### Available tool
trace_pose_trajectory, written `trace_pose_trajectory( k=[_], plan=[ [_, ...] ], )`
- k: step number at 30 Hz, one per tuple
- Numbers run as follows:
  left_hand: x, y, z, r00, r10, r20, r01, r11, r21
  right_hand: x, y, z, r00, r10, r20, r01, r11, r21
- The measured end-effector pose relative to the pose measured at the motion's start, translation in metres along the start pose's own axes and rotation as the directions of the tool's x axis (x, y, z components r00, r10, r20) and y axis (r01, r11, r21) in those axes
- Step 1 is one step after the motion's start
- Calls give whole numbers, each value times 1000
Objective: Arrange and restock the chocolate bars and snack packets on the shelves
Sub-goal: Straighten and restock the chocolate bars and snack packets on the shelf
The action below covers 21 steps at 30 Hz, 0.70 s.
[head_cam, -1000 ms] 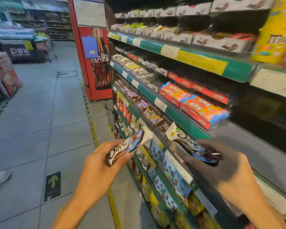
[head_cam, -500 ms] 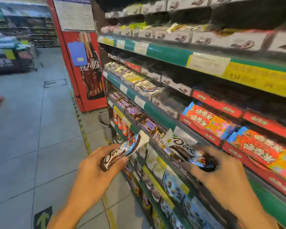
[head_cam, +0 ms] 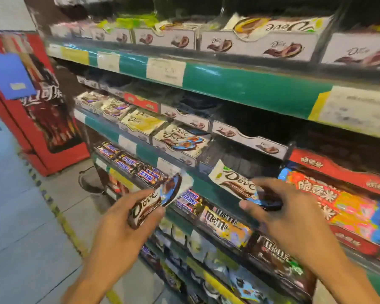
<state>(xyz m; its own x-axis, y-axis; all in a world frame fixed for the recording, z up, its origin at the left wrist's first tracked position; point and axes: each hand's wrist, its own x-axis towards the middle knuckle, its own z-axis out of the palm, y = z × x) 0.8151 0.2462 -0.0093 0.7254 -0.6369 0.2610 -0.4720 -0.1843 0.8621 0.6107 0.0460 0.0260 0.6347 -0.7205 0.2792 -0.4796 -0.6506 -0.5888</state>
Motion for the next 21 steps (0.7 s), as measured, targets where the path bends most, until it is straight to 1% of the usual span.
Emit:
trace_pose_trajectory(
  k=[3,5,8,11,14,17,19,21],
  plan=[
    [42,-17,-6,995,42,96,-37,998,-55,11,-17,10,998,37,-59,-45,991,-128],
    [65,-22,-8,985,93,144,-90,996,-27,19,-27,14,993,84,-84,-100,974,-203],
    [91,-29,-11,960,164,226,-154,986,-62,36,-34,21,984,116,-134,-150,948,-280],
    [109,-33,-13,934,213,286,-198,977,-81,52,-31,27,976,150,-156,-193,929,-317],
    [120,-36,-12,917,228,329,-199,973,-119,63,-29,32,974,170,-152,-213,917,-338],
    [128,-35,-7,897,268,353,-227,962,-153,69,-30,38,978,176,-116,-207,901,-382],
    [132,-33,-4,882,286,375,-230,955,-189,70,-30,43,977,193,-88,-212,906,-367],
    [136,-32,-2,862,301,407,-232,950,-210,69,-29,45,979,185,-89,-205,910,-360]
  ],
)
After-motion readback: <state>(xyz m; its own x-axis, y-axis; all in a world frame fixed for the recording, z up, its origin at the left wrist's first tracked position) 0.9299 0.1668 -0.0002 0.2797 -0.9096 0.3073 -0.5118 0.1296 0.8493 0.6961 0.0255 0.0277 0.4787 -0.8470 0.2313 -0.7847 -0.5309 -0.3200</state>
